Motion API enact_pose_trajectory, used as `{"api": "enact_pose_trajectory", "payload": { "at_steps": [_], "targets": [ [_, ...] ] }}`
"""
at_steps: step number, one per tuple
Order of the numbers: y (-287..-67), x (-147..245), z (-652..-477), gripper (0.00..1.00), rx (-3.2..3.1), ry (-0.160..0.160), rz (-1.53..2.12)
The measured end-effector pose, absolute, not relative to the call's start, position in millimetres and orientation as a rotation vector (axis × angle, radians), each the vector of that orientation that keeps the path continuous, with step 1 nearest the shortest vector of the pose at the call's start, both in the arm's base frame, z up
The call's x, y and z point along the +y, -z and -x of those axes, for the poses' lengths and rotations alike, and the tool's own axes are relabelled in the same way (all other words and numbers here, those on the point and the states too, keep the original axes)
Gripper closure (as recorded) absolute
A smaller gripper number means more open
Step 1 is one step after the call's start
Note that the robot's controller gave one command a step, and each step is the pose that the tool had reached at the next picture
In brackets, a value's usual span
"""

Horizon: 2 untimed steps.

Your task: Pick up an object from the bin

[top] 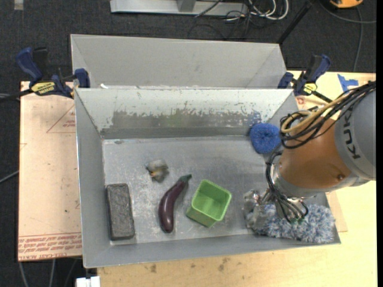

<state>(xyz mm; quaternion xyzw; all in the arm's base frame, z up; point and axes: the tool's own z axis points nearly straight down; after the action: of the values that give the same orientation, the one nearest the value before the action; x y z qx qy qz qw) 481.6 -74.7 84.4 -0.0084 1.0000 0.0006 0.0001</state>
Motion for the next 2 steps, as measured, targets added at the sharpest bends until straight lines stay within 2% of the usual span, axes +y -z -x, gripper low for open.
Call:
{"api": "enact_pose_trajectory", "payload": {
  "at_steps": [1,2],
  "targets": [
    [-84,-75,-481.6,1.0,3.141,-0.002,0.026],
    [-147,-76,-481.0,1.0,3.146,-0.003,0.023]
  ]
}}
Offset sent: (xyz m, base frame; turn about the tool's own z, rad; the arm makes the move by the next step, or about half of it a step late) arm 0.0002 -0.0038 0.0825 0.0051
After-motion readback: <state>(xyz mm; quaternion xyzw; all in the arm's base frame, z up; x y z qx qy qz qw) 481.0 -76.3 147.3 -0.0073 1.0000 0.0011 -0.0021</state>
